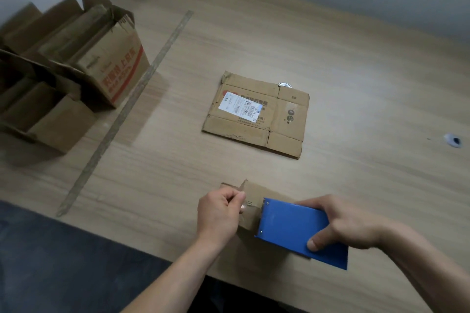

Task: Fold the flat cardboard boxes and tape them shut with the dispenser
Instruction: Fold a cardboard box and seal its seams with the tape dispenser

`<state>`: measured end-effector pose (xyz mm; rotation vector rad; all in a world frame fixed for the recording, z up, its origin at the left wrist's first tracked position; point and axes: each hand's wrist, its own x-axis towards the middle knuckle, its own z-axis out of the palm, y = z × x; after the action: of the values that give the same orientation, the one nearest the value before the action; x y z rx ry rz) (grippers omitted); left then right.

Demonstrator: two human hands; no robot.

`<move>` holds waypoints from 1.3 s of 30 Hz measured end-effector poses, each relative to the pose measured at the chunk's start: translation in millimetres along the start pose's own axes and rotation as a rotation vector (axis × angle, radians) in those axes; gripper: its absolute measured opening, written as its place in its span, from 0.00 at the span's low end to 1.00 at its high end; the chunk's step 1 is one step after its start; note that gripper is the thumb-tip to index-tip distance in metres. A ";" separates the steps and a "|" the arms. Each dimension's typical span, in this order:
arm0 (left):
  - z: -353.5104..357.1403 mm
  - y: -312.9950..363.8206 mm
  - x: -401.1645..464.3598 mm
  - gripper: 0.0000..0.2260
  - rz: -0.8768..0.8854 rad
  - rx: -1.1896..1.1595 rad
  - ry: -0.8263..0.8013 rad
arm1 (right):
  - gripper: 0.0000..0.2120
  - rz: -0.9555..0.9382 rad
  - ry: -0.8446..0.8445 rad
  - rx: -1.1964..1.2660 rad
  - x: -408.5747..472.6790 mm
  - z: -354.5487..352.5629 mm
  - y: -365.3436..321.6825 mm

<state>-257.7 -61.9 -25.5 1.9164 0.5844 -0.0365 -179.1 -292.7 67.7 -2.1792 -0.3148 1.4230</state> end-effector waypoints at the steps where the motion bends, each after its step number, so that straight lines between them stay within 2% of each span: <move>1: -0.3 -2.5 0.3 0.14 -0.022 -0.004 0.009 | 0.28 0.001 0.001 -0.011 1.6 0.4 -1.3; 13: -4.1 -8.9 14.3 0.08 -0.142 -0.061 -0.043 | 0.26 0.028 0.032 0.007 6.7 3.6 -8.2; 19: -1.3 -13.4 18.9 0.10 -0.061 0.018 -0.037 | 0.27 0.057 0.054 -0.010 7.6 5.2 -8.7; 24: 7.2 -27.9 18.3 0.09 0.058 0.102 0.037 | 0.24 0.078 0.057 -0.016 9.0 4.3 -11.3; 26: 8.6 -38.3 18.7 0.05 0.000 0.106 0.035 | 0.27 0.083 0.060 -0.024 7.6 3.7 -12.4; 29: 5.7 -65.2 12.5 0.15 -0.213 0.278 0.030 | 0.28 0.084 0.050 -0.023 6.9 5.2 -14.3; 31: 1.8 -73.4 4.3 0.17 -0.274 0.271 0.095 | 0.25 0.086 0.055 -0.034 8.0 5.3 -13.4; 32: -0.8 -73.1 -1.1 0.17 -0.225 0.238 0.151 | 0.24 0.086 0.050 -0.037 8.4 5.4 -13.8; 34: -5.0 -64.9 -13.4 0.20 0.107 0.191 0.176 | 0.22 0.084 0.040 -0.023 8.5 5.0 -13.9; 36: -1.2 -53.7 -22.1 0.27 0.491 0.323 -0.025 | 0.24 0.084 0.039 -0.022 8.4 4.3 -13.4; 37: 1.8 -49.2 -24.6 0.32 0.602 0.442 -0.173 | 0.25 0.085 0.037 -0.025 8.5 4.5 -13.7; 39: 4.8 -39.1 -23.3 0.39 0.619 0.710 -0.381 | 0.26 0.087 0.041 -0.030 9.5 4.6 -13.1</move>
<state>-293.2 -63.2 -54.4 2.6110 -0.3482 -0.2300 -178.2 -275.9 65.8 -2.2679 -0.2299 1.4267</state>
